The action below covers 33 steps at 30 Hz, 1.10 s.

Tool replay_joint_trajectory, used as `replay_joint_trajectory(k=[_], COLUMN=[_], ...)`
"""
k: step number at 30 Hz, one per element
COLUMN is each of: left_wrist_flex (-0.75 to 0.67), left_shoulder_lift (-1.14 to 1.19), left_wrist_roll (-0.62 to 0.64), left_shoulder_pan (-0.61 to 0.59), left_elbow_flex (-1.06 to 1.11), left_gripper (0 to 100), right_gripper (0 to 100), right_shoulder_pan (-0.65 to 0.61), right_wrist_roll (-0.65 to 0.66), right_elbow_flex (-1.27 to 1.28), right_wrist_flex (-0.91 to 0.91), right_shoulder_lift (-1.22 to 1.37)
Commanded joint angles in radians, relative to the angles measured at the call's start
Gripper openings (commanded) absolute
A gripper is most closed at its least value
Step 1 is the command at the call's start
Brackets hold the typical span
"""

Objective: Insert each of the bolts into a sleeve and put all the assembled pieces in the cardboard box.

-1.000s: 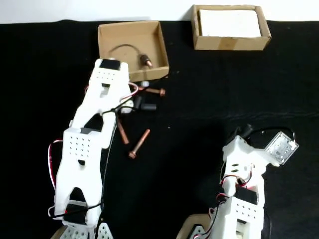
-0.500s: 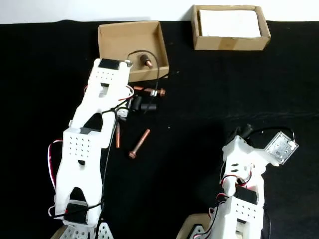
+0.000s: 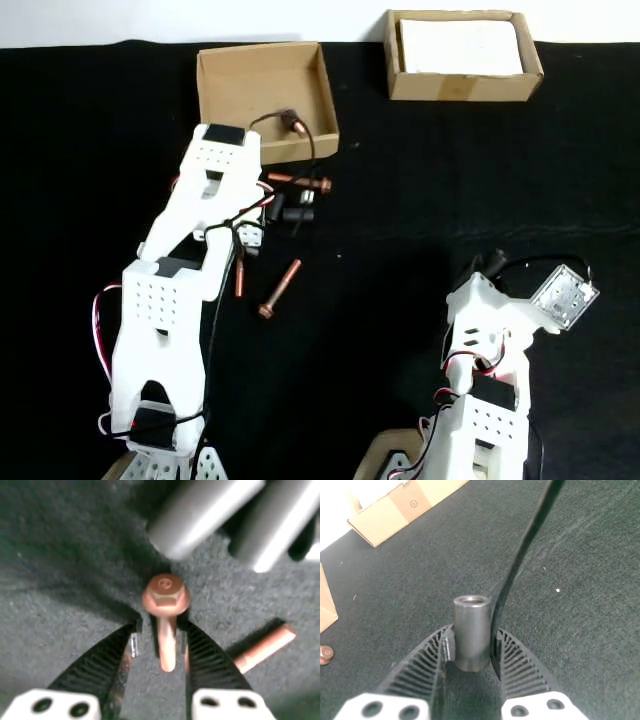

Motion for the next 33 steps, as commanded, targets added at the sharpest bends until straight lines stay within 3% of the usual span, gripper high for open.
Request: replay_joint_trajectory(k=[1,6,11,21,28,33], left_wrist_flex=[-0.061,-0.117,-0.118,-0.11,-0.201,-0.479], left_shoulder_lift=[-0.07,-0.067,-0.067,-0.125,-0.452,-0.832], left_wrist_roll=[0.06,0.068,0.057,0.032,0.003,-0.11], left_shoulder_pan=[0.008,0.01,0.012,0.047,0.173,0.216], left_elbow_flex=[-0.004,0.002,0.002,0.005,0.205,0.585], left_gripper=[14,13,1,1,1,1], right_gripper=[0.9,0.9,0.9,0.9,0.9,0.9], right_shoulder_pan=[-0.001,-0.001,-0.001,-0.001,-0.001,-0.001], right_wrist_roll=[-0.005,-0.005,-0.005,-0.005,-0.005,-0.005], right_elbow_flex=[0.133,0.133,0.131,0.131,0.131,0.131], right_wrist_flex=[-0.012,-0.012,-0.012,-0.013,-0.013,-0.013], right_shoulder_lift=[-0.019,-0.019,-0.019,-0.019,-0.019,-0.019])
